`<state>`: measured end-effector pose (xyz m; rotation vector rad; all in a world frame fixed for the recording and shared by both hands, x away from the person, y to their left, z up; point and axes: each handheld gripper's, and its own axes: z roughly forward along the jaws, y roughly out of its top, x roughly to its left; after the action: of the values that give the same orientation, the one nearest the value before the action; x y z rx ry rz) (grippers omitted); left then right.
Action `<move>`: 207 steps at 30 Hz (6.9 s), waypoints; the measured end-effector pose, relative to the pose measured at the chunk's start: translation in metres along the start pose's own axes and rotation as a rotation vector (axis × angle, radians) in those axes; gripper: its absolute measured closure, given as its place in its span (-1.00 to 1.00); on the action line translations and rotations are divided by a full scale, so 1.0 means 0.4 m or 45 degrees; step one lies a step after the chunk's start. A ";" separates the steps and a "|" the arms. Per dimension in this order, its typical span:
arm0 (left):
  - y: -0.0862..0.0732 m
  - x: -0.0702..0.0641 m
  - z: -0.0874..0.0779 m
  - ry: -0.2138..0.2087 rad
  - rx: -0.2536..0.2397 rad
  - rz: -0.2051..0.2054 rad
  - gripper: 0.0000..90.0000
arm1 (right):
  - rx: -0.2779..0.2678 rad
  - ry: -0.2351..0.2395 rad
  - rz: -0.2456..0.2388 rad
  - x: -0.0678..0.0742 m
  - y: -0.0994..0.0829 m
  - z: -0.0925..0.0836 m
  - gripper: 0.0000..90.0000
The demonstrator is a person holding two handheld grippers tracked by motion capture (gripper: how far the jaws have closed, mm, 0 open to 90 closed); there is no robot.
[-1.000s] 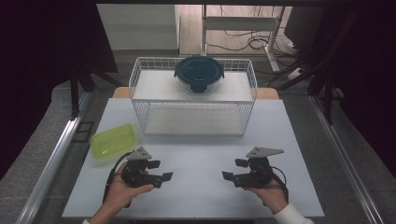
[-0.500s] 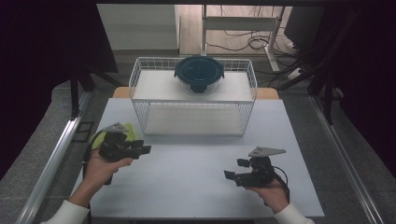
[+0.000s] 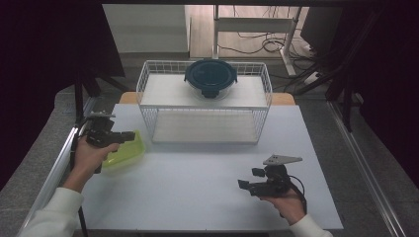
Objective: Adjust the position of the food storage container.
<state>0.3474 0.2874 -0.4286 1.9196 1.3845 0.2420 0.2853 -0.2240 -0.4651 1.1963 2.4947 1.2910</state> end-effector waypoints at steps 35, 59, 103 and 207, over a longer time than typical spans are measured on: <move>0.046 0.196 0.193 0.233 0.323 0.150 1.00 | 0.032 -0.004 0.030 -0.019 -0.008 0.012 -0.48; 0.030 0.080 0.167 0.119 0.388 0.352 1.00 | 0.038 0.006 0.016 -0.013 -0.006 0.013 -0.48; -0.153 0.256 0.024 0.258 0.293 -0.023 1.00 | 0.071 -0.001 0.017 -0.006 -0.010 0.030 -0.48; -0.138 -0.224 0.111 -0.221 0.020 -0.034 -0.43 | -0.012 -0.033 0.084 -0.063 0.000 0.025 -0.48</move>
<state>0.2950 0.1960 -0.4731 1.8860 1.2988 0.0500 0.3067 -0.2343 -0.4780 1.2949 2.4485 1.2922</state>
